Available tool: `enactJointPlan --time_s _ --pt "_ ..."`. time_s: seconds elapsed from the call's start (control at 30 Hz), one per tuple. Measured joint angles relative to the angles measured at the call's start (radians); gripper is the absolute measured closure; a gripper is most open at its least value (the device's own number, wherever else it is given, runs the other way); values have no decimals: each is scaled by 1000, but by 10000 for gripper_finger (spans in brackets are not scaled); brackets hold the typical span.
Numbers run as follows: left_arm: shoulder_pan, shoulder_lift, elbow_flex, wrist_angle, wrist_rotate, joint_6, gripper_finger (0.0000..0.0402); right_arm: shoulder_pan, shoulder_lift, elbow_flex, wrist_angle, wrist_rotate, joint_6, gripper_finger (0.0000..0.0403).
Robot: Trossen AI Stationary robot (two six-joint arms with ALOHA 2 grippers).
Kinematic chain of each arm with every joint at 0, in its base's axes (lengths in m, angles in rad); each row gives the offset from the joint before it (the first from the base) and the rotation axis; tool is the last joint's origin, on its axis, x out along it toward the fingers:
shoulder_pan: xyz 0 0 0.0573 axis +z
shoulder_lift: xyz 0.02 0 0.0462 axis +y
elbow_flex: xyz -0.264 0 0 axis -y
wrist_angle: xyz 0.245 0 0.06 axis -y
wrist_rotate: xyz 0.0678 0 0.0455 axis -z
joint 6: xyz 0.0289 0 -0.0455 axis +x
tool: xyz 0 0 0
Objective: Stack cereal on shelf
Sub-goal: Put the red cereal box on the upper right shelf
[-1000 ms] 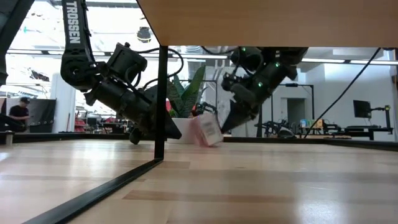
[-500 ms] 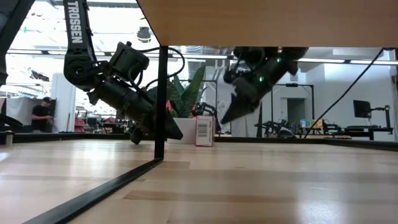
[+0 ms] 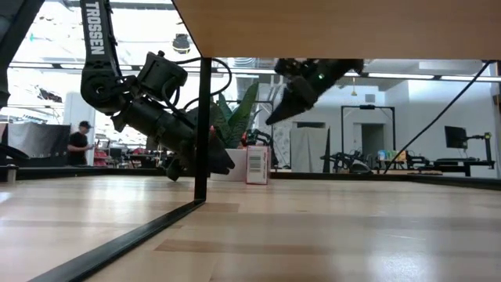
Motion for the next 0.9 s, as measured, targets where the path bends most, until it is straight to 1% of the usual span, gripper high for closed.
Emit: enactJointPlan --time_s 0.1,0.17,0.27,0.37,0.43,0.53,0.57,0.7,0.77,0.87,0.9 --pt "-2 0 0 0 -2 -10 273 18 -4 46 -65 -1 -159 114" --pt "-2 0 0 1 -12 -11 247 26 -1 67 -118 0 -204 109" --pt "-2 0 0 3 -65 -11 217 32 -1 78 -137 30 -210 110" --pt "2 0 0 23 -102 -10 204 30 -1 78 -170 67 -165 121" --pt "3 0 13 23 -96 -9 206 28 -1 78 -182 71 -137 128" --pt "-5 0 49 -2 -60 20 219 28 -1 78 -195 74 -107 133" --pt "-11 0 64 -31 -67 31 225 29 -1 78 -196 74 -95 134" --pt "-34 0 120 -164 -181 39 250 31 -1 78 -196 74 -49 135" --pt "-41 0 140 -196 -216 39 260 31 -1 78 -199 73 -36 135" --pt "-49 0 167 -198 -220 41 271 31 -1 78 -206 70 -12 135" --pt "-50 0 178 -196 -206 41 273 31 -1 78 -210 70 -2 135"
